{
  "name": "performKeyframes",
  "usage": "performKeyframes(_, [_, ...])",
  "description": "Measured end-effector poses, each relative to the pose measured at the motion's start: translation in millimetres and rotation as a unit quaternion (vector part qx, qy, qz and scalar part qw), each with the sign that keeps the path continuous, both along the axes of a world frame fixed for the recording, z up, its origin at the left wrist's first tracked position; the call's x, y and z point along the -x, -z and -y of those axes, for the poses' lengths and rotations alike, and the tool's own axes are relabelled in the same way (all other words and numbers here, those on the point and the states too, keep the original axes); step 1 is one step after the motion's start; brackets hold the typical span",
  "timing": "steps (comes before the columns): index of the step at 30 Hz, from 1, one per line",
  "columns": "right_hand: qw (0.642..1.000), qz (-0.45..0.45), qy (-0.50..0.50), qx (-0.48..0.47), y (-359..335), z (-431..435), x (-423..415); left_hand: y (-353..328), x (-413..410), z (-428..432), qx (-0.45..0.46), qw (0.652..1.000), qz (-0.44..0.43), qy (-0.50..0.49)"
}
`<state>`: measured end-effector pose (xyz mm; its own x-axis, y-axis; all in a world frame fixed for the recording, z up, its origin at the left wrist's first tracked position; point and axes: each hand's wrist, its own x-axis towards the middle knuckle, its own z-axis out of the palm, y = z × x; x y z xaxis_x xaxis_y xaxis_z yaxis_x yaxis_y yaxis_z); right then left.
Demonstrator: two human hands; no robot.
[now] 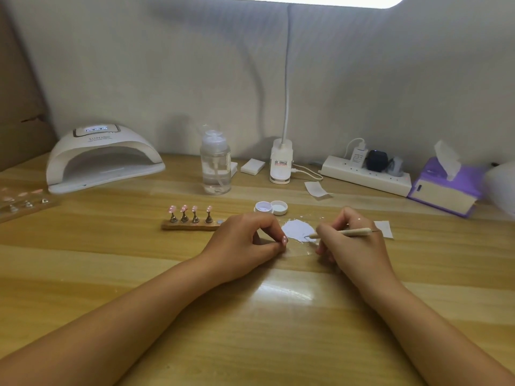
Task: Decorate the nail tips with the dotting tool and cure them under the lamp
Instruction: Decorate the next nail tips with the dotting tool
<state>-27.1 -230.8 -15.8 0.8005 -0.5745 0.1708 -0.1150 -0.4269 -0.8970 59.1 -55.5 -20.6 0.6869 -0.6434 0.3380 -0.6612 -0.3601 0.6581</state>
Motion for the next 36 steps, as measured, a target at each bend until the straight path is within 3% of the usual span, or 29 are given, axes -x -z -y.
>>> performKeyframes(16, [0.999, 0.013, 0.011, 0.047, -3, -4, 2, 0, 0, 0, -0.012, 1.000, -0.016, -0.005])
performKeyframes(20, [0.992, 0.116, -0.019, -0.042, -10, -8, 7, -1, 0, 0, -0.017, 1.000, -0.020, -0.006])
performKeyframes(24, [0.979, 0.102, -0.079, -0.161, -10, -20, 9, -2, 1, -1, -0.016, 1.000, -0.022, -0.003])
performKeyframes(36, [0.978, 0.070, -0.089, -0.177, -6, -26, 7, -2, 1, 0, -0.016, 1.000, -0.018, -0.006])
